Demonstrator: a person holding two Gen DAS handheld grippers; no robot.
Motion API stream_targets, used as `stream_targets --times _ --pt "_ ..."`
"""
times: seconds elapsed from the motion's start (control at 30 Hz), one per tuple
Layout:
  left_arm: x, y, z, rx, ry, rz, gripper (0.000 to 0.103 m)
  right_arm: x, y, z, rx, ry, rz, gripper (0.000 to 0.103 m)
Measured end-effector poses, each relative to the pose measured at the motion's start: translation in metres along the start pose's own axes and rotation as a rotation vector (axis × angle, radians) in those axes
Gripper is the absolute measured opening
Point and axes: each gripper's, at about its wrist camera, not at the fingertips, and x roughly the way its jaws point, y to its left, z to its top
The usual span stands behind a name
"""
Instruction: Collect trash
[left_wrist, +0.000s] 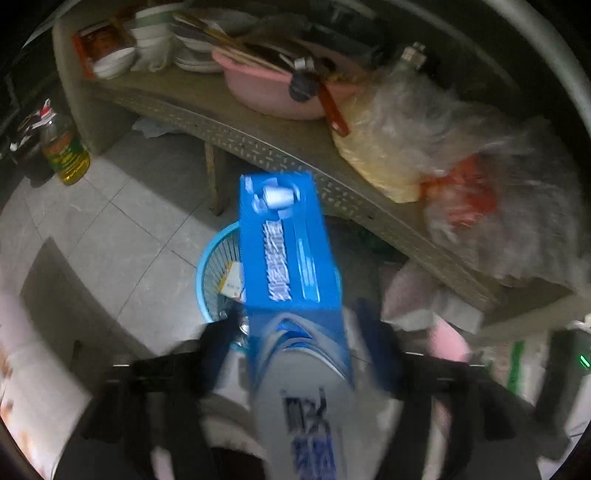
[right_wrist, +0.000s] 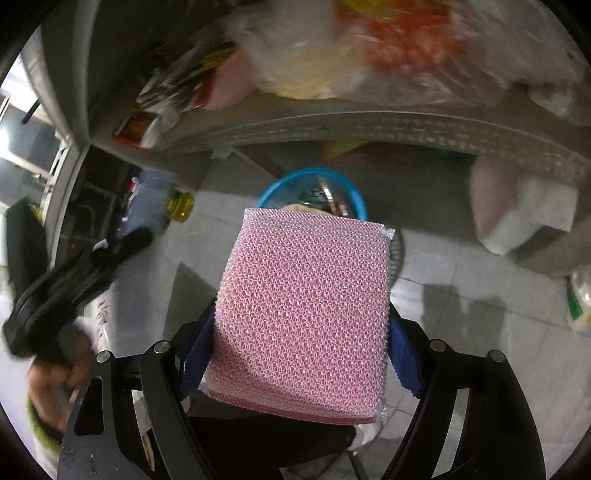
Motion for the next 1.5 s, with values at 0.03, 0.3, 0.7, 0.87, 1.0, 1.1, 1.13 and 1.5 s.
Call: stream_targets --times 0.03,0.3,0.7,0.87,1.0,1.1,1.13,1.5 --pt "0.011 0.002 0.005 -0.011 -0.006 0.023 0.082 -0.001 -0.002 0.001 0.004 0.001 -0.002 0.077" --pt "-0.012 0.046 0.006 -0.209 -0.065 0.014 0.082 0.012 -0.014 0.001 -0.009 0.026 -0.027 0.077" --pt "-0.178 0.074 -0.09 -0.194 -0.24 0.054 0.083 0.093 0.019 0.035 -0.058 0.091 0.014 0.088" --pt "-0.223 0.083 -0.159 -0.229 -0.314 0.088 0.084 0.168 0.008 0.054 -0.003 0.147 -0.026 0.092" --pt "-0.245 0.093 -0.209 -0.295 -0.355 0.116 0.085 0.163 -0.014 0.05 0.08 0.117 -0.013 0.092" --pt "-0.252 0.096 -0.234 -0.312 -0.379 0.147 0.085 0.141 -0.02 0.04 0.076 0.08 0.0 0.092" --pt "-0.252 0.097 -0.24 -0.313 -0.38 0.144 0.085 0.136 -0.021 0.038 0.067 0.075 0.002 0.092" --pt "-0.278 0.083 -0.287 -0.362 -0.512 0.215 0.097 0.041 0.03 -0.012 -0.145 -0.005 0.094 0.092"
